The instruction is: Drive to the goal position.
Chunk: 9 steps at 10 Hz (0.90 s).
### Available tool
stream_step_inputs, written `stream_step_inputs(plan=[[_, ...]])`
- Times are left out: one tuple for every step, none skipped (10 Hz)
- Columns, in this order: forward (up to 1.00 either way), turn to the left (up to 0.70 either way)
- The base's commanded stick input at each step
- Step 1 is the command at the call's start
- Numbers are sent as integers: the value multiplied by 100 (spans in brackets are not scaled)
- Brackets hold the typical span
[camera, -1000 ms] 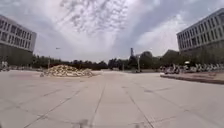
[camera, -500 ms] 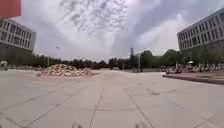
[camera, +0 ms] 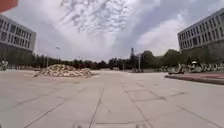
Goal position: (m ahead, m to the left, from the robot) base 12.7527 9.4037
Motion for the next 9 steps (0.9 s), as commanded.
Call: stream_step_inputs(plan=[[70, 0], [70, 0], [70, 0], [70, 0], [70, 0], [70, 0], [70, 0], [70, 0], [70, 0]])
